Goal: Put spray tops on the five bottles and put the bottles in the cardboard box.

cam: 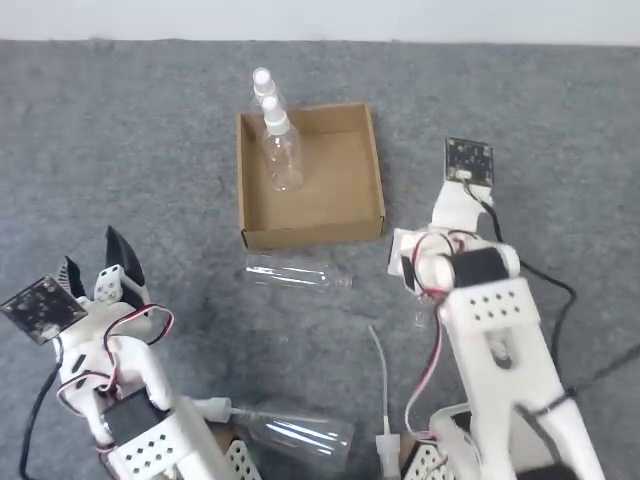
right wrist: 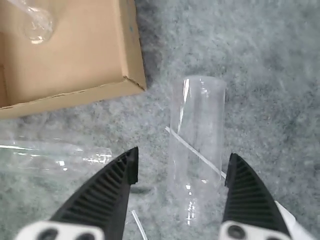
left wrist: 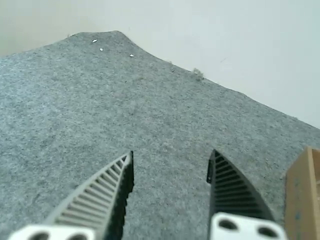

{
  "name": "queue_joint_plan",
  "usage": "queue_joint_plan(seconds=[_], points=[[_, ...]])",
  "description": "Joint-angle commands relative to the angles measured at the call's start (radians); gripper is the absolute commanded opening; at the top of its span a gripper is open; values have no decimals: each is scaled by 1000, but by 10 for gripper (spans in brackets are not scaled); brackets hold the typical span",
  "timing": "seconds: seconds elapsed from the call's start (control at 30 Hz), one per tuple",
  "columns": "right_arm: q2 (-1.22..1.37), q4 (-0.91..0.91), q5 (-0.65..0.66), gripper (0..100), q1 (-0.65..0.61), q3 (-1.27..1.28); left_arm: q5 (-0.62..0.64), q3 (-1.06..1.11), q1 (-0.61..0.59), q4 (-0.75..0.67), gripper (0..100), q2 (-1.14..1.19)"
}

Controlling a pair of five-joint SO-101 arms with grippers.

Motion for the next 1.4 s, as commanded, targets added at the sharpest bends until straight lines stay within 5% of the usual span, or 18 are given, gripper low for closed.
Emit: queue_joint_plan(seconds=[0.0, 0.77, 1.07, 1.37], points=[[97, 7, 15, 228, 5, -118, 0, -30, 6, -29, 228, -21], [509, 5, 15, 225, 97, -269, 0, -28, 6, -28, 228, -21], [527, -2, 11, 20, 108, -269, 0, -28, 6, -28, 228, -21], [527, -4, 14, 7, 208, -269, 0, -28, 6, -28, 228, -21]])
